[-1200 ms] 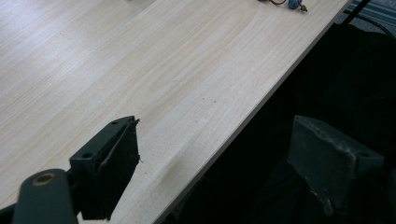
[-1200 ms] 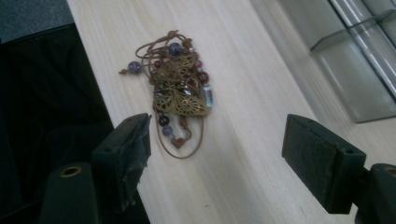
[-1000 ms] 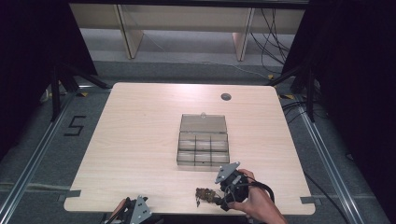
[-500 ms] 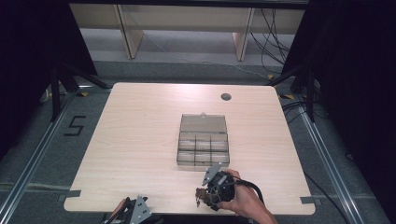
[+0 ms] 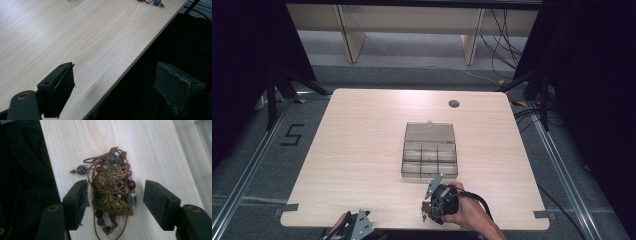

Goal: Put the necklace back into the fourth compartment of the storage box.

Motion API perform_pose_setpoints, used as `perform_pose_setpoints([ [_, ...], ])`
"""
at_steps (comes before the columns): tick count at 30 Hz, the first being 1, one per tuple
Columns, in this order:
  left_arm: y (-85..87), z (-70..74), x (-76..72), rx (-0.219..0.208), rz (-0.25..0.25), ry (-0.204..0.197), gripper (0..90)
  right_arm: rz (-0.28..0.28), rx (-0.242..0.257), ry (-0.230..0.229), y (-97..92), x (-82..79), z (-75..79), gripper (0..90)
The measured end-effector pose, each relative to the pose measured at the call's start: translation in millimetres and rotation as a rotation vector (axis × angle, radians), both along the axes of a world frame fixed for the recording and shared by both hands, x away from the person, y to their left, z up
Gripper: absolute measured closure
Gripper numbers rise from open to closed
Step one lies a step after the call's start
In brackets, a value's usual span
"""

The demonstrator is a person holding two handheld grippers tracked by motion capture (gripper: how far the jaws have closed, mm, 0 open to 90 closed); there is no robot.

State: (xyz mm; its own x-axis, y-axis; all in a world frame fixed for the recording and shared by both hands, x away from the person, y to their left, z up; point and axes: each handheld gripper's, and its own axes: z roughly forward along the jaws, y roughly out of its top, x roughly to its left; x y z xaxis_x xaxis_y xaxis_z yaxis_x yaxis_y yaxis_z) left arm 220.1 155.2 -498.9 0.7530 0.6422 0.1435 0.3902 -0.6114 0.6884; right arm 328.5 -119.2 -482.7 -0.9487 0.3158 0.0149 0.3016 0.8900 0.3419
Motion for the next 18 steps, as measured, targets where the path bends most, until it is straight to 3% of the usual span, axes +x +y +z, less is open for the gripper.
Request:
perform_pose_setpoints([
  [6,0.0,0.2,-0.2,-0.001,0.001,-0.002,15.6,0.0,-0.009,0.008,2.1,0.7,-0.5,48.8],
  [8,-0.5,-0.7,-0.2,-0.021,0.008,0.008,15.6,-0.004,-0.012,0.005,2.1,0.9,-0.3,50.5],
  [11,-0.1,0.3,-0.3,-0.001,0.0,-0.002,15.6,-0.016,-0.008,0.002,1.5,2.1,0.1,55.1],
  [14,-1.1,-0.4,-0.5,-0.014,0.01,0.009,15.6,-0.007,-0.021,-0.004,2.8,3.1,0.9,56.4],
  [17,0.0,0.3,-0.2,-0.001,0.001,-0.002,15.6,-0.01,-0.041,-0.009,5.3,2.4,1.5,57.2],
  [18,-0.5,-0.8,-0.2,-0.02,0.008,0.005,15.6,-0.005,-0.042,-0.012,5.7,3.0,1.8,57.5],
])
